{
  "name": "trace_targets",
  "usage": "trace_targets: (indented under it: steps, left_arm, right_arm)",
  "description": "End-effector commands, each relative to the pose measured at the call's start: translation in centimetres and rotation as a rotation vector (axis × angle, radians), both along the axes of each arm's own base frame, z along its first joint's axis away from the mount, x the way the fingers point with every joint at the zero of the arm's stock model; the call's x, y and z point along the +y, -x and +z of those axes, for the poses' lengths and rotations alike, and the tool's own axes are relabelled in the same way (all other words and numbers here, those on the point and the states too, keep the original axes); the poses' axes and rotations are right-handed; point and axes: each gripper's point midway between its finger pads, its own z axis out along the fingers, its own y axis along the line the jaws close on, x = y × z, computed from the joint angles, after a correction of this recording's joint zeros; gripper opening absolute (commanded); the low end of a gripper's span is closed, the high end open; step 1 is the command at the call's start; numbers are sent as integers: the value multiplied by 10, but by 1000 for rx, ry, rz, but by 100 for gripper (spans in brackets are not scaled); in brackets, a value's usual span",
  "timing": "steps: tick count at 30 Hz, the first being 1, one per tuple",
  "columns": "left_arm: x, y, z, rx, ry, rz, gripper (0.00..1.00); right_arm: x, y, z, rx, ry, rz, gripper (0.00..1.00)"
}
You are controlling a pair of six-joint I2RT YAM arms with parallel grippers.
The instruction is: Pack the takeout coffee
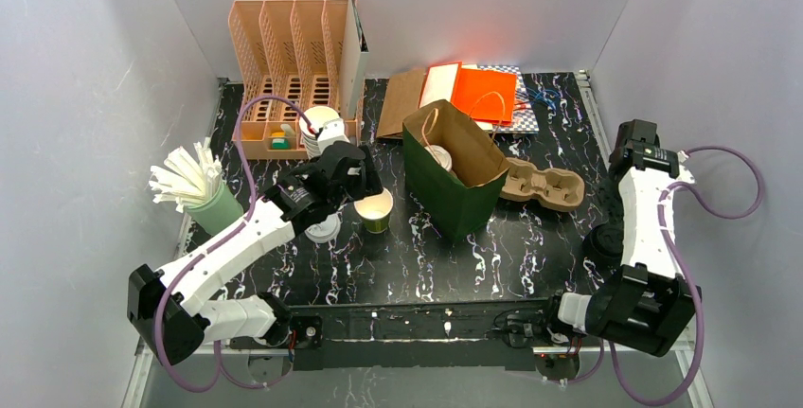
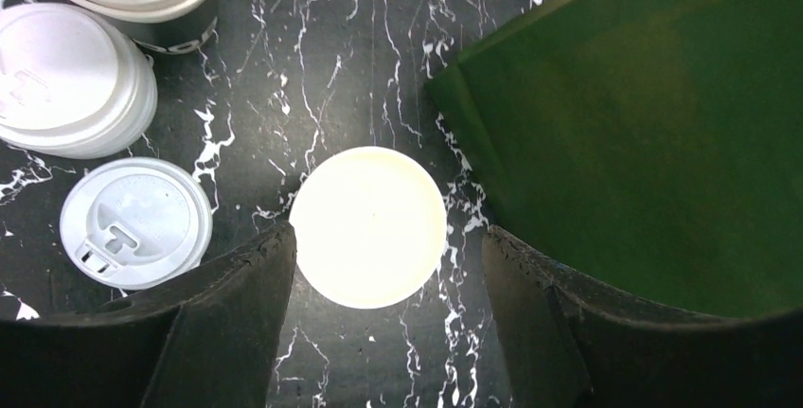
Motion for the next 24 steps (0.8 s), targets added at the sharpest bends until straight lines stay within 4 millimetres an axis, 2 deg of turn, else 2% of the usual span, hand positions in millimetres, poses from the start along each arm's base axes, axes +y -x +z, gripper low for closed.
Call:
trace_targets:
  steps: [1,11,13,16,20,24]
  left_arm:
    - [-7,10,6,35,9,-67,69]
    - [-17,9,8,53,-3,-125,68]
    - [-19,9,8,58,-5,-132,68]
    - [-20,9,8,62,-4,-132,68]
    - [-23,9,7,74,-1,-136,69]
    - [-25,9,7,85,2,-142,69]
  right_arm:
    - [-4,5,-8,-7,-3,-90,51]
    - [0,24,-37,66,-4,-51,55]
    - [-3,29,-38,95,18,-27,61]
    - [-10,33,-35,123,59,-8,80]
    - [-20,29,-34,137,113,30,84]
    - [-18,15,-45,159,82,129,84]
